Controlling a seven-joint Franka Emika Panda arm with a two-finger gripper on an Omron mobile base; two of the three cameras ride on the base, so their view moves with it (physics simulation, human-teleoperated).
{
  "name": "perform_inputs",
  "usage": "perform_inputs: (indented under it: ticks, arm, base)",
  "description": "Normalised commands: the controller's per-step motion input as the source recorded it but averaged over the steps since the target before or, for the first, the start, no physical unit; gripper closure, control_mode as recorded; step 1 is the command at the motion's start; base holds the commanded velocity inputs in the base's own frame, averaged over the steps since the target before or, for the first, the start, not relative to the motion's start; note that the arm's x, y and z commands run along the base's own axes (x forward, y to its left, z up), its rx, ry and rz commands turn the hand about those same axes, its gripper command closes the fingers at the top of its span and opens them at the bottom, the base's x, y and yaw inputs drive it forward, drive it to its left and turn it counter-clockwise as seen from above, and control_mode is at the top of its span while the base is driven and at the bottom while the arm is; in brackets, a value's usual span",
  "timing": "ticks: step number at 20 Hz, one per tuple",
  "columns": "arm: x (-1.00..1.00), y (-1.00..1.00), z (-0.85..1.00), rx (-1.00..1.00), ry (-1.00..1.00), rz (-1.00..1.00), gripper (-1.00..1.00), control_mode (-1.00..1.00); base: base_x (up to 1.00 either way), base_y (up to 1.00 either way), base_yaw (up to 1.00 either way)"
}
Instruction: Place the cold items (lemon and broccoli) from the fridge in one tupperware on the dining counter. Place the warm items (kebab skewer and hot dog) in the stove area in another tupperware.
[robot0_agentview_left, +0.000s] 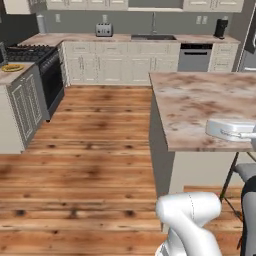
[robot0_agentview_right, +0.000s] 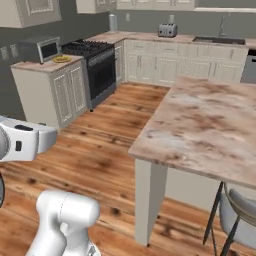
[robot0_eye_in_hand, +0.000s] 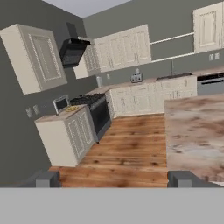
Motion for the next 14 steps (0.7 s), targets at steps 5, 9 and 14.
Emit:
perform_inputs:
  ticks: [5, 9, 14]
  arm:
    - [0.00, 0.00, 0.00, 0.00, 0.00, 0.00, -1.00, 1.00]
    - [0.00, 0.00, 0.00, 0.00, 0.00, 0.00, -1.00, 1.00]
    - [0.00, 0.00, 0.00, 0.00, 0.00, 0.00, -1.00, 1.00]
  base:
    - [0.37, 1.00, 0.00]
    - [0.61, 1.00, 0.00]
    - [0.89, 1.00, -0.03]
